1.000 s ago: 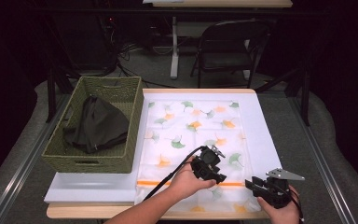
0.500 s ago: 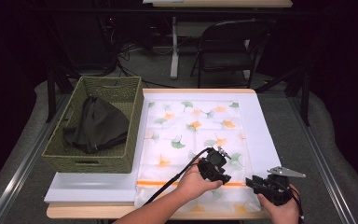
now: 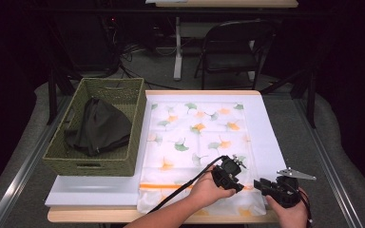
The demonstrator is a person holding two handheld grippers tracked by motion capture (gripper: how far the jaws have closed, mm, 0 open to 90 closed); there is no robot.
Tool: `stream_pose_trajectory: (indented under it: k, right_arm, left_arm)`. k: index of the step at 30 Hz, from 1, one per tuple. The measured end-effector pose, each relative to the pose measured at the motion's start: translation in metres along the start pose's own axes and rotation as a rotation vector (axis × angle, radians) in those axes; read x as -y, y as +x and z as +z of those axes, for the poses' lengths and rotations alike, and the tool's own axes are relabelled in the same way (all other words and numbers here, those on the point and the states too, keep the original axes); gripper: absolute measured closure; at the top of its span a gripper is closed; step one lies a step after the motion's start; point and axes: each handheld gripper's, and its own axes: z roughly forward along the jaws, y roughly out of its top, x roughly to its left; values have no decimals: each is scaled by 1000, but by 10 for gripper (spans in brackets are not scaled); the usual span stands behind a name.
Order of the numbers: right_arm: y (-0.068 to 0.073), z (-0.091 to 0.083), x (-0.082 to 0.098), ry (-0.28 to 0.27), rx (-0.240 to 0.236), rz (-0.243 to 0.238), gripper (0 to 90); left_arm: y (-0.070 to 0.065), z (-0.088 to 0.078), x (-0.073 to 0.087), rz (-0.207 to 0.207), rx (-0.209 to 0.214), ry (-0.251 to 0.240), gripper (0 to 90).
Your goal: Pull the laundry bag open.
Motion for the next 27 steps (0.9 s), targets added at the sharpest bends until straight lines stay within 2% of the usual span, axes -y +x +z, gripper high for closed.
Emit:
stream_pose_trajectory:
  k: [6, 12, 19, 27]
  right_arm:
    - [-6, -1, 2, 11, -13, 46, 643]
    - [-9, 1, 2, 39, -19, 64, 644]
    - [-10, 3, 3, 61, -27, 81, 668]
    - [-10, 7, 2, 61, -87, 104, 712]
  left_arm:
    - [-4, 10, -3, 8, 7, 12, 688]
    - [-6, 20, -2, 17, -6, 33, 687]
    - [-7, 22, -1, 16, -7, 33, 699]
    - [-3, 23, -1, -3, 14, 30, 712]
